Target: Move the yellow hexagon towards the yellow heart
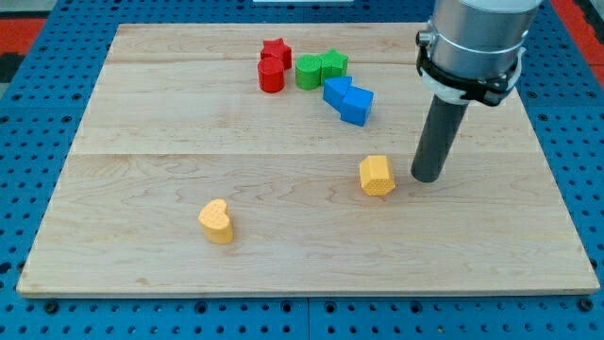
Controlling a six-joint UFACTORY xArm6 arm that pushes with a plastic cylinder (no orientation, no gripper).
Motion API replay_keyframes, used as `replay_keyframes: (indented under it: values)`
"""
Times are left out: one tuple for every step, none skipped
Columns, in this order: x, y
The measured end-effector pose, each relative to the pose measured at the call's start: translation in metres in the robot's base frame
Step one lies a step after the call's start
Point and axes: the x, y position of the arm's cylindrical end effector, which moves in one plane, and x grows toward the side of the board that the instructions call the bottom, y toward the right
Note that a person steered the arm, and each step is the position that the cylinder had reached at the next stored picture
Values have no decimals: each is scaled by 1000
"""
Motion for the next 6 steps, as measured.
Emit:
replay_keyframes:
  values:
    - [-1, -42]
    - [-12, -118]
    - [-10, -168]
    - [-13, -140]
    - [0, -101]
    - [30, -119]
